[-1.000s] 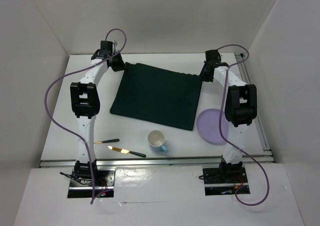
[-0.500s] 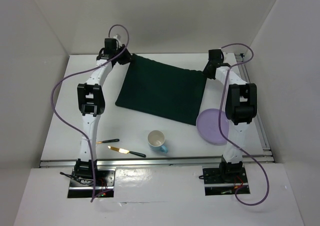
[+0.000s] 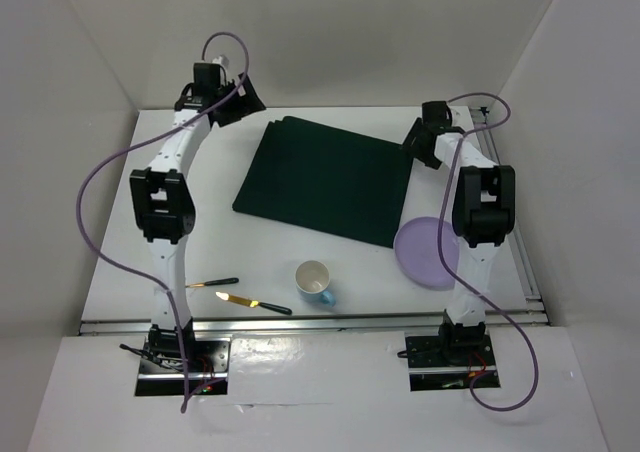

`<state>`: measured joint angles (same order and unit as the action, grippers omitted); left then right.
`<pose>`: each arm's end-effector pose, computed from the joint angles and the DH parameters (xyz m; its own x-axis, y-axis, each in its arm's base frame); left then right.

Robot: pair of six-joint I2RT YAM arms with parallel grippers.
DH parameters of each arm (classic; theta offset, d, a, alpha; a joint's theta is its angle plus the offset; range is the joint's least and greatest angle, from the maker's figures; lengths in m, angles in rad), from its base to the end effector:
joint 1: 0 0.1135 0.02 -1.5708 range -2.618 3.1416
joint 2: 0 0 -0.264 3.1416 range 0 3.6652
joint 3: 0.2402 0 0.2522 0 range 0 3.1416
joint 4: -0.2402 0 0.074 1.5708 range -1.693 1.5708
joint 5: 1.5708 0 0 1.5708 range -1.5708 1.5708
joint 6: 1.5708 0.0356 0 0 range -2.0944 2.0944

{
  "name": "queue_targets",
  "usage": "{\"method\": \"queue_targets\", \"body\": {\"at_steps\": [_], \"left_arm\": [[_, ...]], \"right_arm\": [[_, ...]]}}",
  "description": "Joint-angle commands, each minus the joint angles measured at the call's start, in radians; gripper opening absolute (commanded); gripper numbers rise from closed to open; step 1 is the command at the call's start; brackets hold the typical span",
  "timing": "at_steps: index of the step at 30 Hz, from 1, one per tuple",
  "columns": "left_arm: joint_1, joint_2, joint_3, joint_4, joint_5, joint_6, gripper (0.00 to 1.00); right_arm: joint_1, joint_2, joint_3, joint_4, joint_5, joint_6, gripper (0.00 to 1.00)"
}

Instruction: Set the dinner table for one person

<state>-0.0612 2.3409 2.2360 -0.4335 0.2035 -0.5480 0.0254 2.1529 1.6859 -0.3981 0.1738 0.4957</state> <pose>0.5457 -0.0406 0.2812 -0.5583 -0.4770 -0.6788 -0.0677 0.8417 -0.5357 0.4816 0.0061 0.1943 -0.6279 0.4527 -0.6331 0.4386 0.8778 0.1927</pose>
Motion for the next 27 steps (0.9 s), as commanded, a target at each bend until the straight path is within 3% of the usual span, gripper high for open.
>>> {"method": "queue_targets", "body": {"at_steps": [1,3,7,15,16,20,22,25,26,27], "left_arm": [[0.029,-0.193,-0.159,-0.089,-0.033,0.053,0.98],[0.038,-0.253,-0.277,-0.114,-0.033,0.043,0.94],[0.038,-0.363,-0.600,-0.114,-0.004,0.043,0.96],[0.017,-0.353,-0.747,-0.096,-0.012,0.034,1.00],[0.008,-0.341,-0.756,-0.096,-0.012,0.034,0.98],[0.008,-0.309,-0.803,-0.080,0.008,0.025,0.91],[0.008,-0.290,-0.803,-0.071,0.008,0.016,0.78],[0.008,-0.264,-0.803,-0.096,-0.015,-0.022,0.22],[0.018,-0.264,-0.803,-0.096,-0.015,-0.023,0.12],[0.018,-0.264,-0.803,-0.105,-0.027,-0.039,0.00]], "right_arm": [[-0.004,-0.117,-0.060,-0.071,-0.048,-0.013,0.77],[-0.004,-0.151,-0.100,-0.084,-0.057,-0.025,0.79],[-0.042,-0.214,-0.192,-0.073,-0.177,-0.039,0.79],[-0.062,-0.117,-0.193,-0.074,-0.370,-0.068,0.76],[-0.062,-0.117,-0.193,-0.074,-0.370,-0.068,0.68],[-0.062,-0.105,-0.242,-0.033,-0.407,-0.059,0.61],[-0.062,-0.084,-0.242,-0.033,-0.416,-0.059,0.53],[-0.053,-0.044,-0.215,-0.042,-0.416,-0.071,0.40],[-0.053,-0.019,-0.198,-0.053,-0.416,-0.071,0.37],[-0.053,-0.005,-0.172,-0.053,-0.416,-0.083,0.27]]}}
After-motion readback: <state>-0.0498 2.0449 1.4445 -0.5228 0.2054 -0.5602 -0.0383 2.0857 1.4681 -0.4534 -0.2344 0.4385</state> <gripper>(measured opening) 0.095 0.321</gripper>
